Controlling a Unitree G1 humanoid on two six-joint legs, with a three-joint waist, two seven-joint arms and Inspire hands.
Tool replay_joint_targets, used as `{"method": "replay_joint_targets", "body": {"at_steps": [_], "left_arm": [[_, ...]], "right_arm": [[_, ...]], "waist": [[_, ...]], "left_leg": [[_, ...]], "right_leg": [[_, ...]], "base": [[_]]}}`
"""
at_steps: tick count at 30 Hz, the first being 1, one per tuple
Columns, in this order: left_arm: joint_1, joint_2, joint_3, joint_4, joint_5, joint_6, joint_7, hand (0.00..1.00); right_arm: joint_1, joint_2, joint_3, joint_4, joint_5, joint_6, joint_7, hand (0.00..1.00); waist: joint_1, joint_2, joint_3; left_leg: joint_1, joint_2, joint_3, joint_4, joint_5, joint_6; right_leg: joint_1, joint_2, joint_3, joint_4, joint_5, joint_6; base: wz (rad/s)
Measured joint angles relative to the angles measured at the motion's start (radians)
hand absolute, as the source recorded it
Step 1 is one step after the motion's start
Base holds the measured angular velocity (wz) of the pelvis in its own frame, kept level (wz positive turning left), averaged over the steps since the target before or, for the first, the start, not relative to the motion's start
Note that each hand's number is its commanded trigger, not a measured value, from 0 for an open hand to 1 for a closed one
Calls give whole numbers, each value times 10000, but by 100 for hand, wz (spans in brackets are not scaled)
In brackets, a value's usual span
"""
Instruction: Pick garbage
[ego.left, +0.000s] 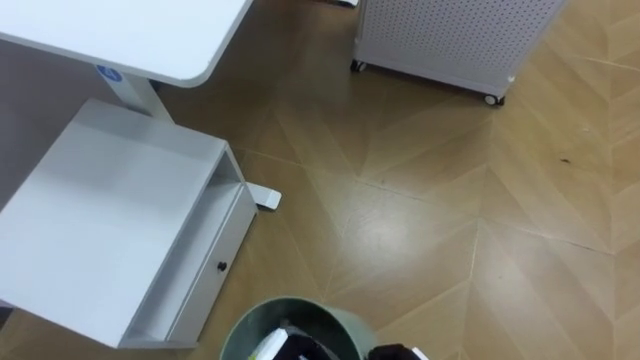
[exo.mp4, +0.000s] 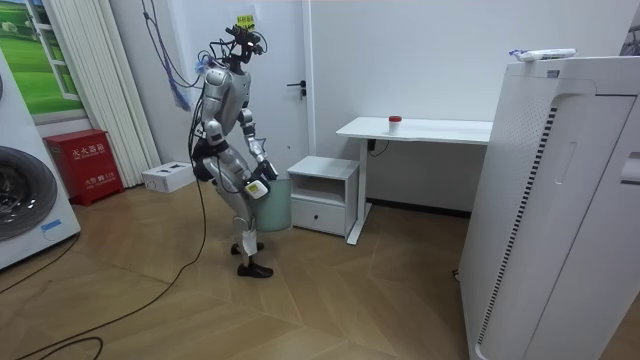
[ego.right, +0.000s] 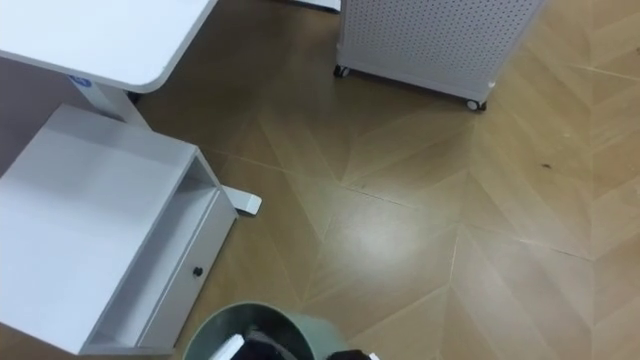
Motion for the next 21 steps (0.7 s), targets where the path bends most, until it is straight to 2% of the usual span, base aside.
{"method": "replay_joint_targets", "body": {"at_steps": [7,14,21], "left_arm": [[22,-28,189,-2,6,-1,-412,0],[-15,-26,405,-5,36,-3,-456,0],[4,-16,510,-95,185,-5,-373,0]], "right_arm": [[-54,20,-29,0,12,-36,9,100],[5,-3,-126,1,15,-69,10,100],[102,-267,-248,61,575,-71,245,100]], "waist": [[-18,-5,2],[-40,-5,2],[-35,-26,19]], "left_leg": [[-24,13,-5,3,-8,12],[3,14,-10,-14,-13,18],[595,-24,29,-330,-3,1]], "right_leg": [[-1,1,-29,-31,0,0],[30,16,-25,-66,3,7],[552,25,-52,-266,-11,27]], "base": [[0],[0],[0]]}}
